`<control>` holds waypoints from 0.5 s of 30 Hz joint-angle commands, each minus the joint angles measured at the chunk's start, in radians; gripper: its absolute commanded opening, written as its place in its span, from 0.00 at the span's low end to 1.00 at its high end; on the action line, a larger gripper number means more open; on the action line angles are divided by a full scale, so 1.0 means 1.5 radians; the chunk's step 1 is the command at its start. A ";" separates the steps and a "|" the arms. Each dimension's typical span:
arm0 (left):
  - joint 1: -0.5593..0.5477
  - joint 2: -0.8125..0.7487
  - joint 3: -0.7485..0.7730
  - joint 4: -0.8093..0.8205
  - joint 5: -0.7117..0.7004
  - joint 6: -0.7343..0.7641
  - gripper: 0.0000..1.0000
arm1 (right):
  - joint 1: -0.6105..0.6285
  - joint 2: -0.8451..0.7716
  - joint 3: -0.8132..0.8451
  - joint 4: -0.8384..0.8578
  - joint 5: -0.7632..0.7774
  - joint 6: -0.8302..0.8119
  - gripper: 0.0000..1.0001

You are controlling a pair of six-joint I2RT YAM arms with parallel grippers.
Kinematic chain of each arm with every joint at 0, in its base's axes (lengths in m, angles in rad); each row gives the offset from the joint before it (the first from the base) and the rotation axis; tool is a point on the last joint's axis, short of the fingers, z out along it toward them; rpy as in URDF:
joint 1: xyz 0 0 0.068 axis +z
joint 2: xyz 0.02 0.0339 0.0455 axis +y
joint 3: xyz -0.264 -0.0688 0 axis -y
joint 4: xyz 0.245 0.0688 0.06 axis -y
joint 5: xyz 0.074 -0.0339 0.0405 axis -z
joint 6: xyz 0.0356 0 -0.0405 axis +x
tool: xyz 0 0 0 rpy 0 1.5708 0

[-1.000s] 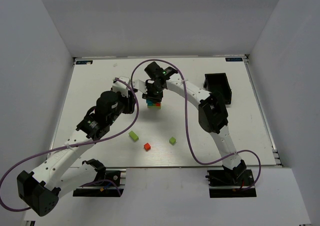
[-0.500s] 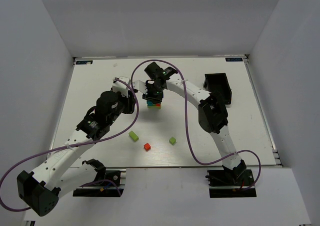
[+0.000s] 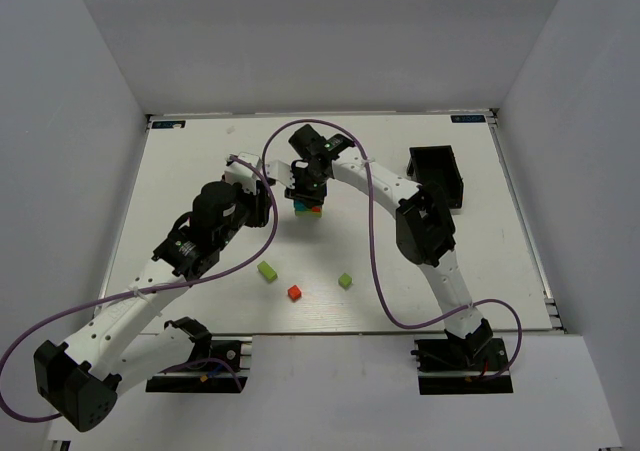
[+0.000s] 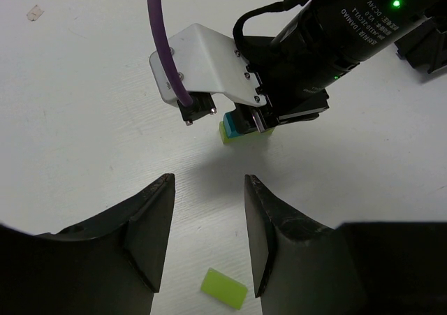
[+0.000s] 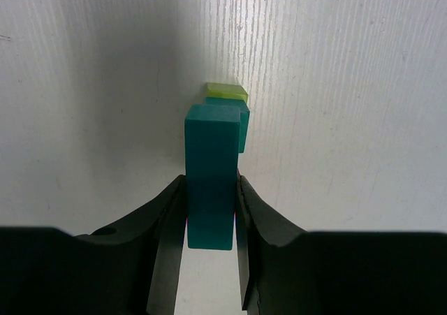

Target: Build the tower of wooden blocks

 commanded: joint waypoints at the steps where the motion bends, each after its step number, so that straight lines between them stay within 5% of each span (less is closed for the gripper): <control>1: 0.004 -0.015 -0.007 0.007 0.003 0.003 0.55 | 0.002 0.004 0.029 -0.004 -0.003 0.006 0.13; 15: 0.004 -0.015 -0.007 0.007 0.003 0.003 0.55 | 0.006 0.005 0.027 0.004 0.001 0.008 0.13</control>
